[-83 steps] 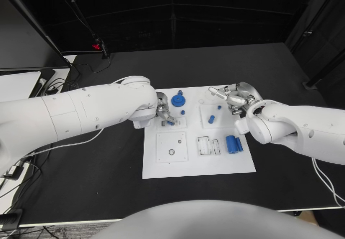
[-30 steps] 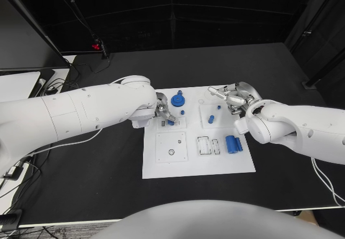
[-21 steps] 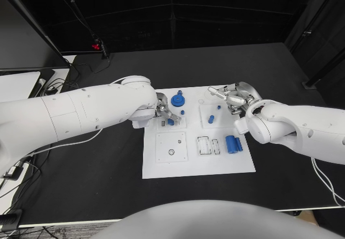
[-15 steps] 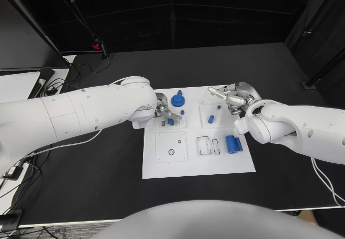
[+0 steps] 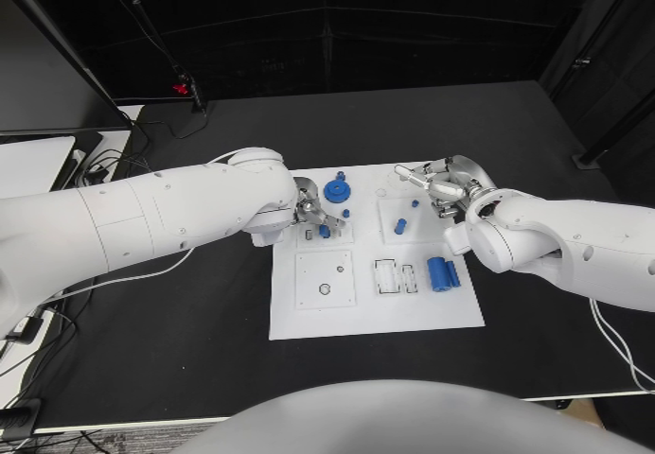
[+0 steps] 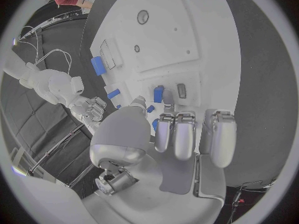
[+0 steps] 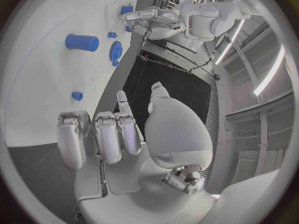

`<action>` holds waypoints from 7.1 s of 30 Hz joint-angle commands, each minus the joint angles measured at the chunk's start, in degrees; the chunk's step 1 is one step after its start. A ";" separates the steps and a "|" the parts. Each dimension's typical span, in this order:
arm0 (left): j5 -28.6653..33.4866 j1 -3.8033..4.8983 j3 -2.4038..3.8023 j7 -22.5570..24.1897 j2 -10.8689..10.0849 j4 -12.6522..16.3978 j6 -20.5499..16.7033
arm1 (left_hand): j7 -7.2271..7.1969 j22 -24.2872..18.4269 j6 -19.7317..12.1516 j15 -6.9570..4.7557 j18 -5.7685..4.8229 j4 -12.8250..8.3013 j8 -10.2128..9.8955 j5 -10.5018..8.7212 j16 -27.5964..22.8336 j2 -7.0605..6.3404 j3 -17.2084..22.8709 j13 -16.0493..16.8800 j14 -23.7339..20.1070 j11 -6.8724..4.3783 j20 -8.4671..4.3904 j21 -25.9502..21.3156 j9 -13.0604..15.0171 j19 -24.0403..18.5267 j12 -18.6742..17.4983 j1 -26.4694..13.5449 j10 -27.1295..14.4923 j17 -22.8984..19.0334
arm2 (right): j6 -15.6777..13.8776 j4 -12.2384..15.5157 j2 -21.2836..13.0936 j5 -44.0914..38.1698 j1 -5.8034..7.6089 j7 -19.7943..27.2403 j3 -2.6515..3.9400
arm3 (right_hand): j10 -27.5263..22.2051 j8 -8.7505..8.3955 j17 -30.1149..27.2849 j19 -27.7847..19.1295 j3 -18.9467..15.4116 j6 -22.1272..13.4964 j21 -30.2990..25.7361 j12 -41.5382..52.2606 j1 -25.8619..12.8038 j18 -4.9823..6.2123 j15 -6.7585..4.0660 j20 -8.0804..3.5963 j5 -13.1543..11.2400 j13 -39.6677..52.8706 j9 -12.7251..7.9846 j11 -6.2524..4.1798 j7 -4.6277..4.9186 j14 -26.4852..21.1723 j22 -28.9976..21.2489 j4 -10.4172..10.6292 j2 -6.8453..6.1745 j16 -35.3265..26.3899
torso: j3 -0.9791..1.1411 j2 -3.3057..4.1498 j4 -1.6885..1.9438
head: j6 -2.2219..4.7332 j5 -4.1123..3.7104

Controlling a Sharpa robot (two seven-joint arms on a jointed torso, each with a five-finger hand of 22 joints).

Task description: Assemble the parts on the task board

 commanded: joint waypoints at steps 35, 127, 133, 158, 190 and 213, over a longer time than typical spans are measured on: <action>0.01 0.03 0.00 0.75 -1.59 1.39 -1.85 | -0.33 15.09 -0.73 -0.64 -0.37 -0.01 0.31 0.75 0.05 1.34 -0.66 15.07 6.00 -0.51 -0.28 0.18 0.46 6.19 0.09 0.19 5.86 15.08 | 0.47 -0.22 0.14 0.02 0.03 0.46 0.02 | 6.07 0.22 15.10 5.80 -0.42 -0.63 0.00 0.14 -0.01 -0.35 0.17 0.27 0.13 15.08 0.09 0.34 -0.02 5.85 15.02 -0.16 0.63 0.14 | 0.02 -0.01 0.04 | 0.00 0.00; 4.54 5.88 0.02 18.53 -10.16 1.25 5.45 | 1.05 15.09 -0.24 0.40 -0.37 -0.19 -6.93 -6.24 0.05 3.32 -6.90 15.07 6.00 0.76 0.54 0.18 -8.45 6.19 0.09 9.09 5.86 15.08 | 0.34 -0.39 0.22 0.01 0.00 0.14 0.02 | 6.07 0.36 15.10 5.74 -0.50 -0.72 -0.08 0.14 0.08 -0.32 0.17 0.27 0.16 15.08 0.11 0.34 -0.02 5.85 14.98 -0.20 0.73 0.14 | 0.01 0.03 -0.01 | 0.94 1.34; 5.25 6.13 0.02 19.87 -9.48 -2.56 8.17 | 1.58 15.09 0.78 0.72 -0.37 -0.09 -10.80 -9.76 0.05 4.99 -7.63 15.07 6.00 1.15 0.72 0.18 -12.63 6.19 0.09 10.99 5.86 15.08 | 0.30 -0.28 0.29 0.01 0.01 0.13 0.02 | 6.07 0.36 15.10 5.74 -0.50 -0.72 -0.08 0.14 0.08 -0.32 0.17 0.27 0.16 15.08 0.11 0.34 -0.02 5.85 14.98 -0.20 0.73 0.14 | -0.01 0.03 -0.06 | 1.38 1.77; 4.44 4.64 0.02 18.82 -0.43 -19.02 10.81 | -2.21 15.09 16.06 -2.18 -0.37 -0.31 -13.39 -11.16 0.05 8.14 -15.26 15.07 6.00 -2.22 -1.80 0.18 -14.61 6.19 0.09 7.84 5.86 15.08 | 0.23 -0.06 0.41 0.01 0.01 0.15 0.02 | 6.07 0.40 15.10 5.73 -0.53 -0.72 -0.08 0.14 0.09 -0.32 0.17 0.28 0.15 15.08 0.12 0.34 -0.02 5.85 14.98 -0.20 0.72 0.14 | -0.05 0.07 -0.04 | 3.96 2.03; 1.19 2.58 0.01 5.30 2.69 -19.90 7.56 | -2.87 15.09 24.70 -2.74 -0.37 -0.04 -23.25 -10.78 0.05 3.89 -16.92 15.07 6.00 -2.88 -2.19 0.18 -17.74 6.19 0.09 8.07 5.86 15.08 | 0.42 -0.33 0.72 0.00 0.01 0.20 0.02 | 6.07 0.47 15.10 5.72 -0.58 -0.71 -0.09 0.14 0.10 -0.32 0.18 0.28 0.14 15.08 0.13 0.34 -0.03 5.85 14.97 -0.19 0.72 0.14 | 0.00 -0.01 0.00 | 3.52 2.11; 2.04 1.17 0.02 7.26 4.48 -21.86 8.67 | -1.10 15.09 11.81 -1.31 -0.37 -0.30 -14.37 -11.11 0.05 4.91 -17.22 15.07 6.00 -1.24 -1.14 0.18 -2.75 6.19 0.09 6.41 5.86 15.08 | 0.42 -0.47 1.07 0.00 0.01 0.08 0.02 | 6.07 0.56 15.10 5.67 -0.64 -0.71 -0.15 0.14 0.08 -0.30 0.17 0.28 0.15 15.08 0.15 0.33 -0.04 5.85 14.94 -0.18 0.73 0.14 | -0.02 0.00 -0.01 | 3.24 2.03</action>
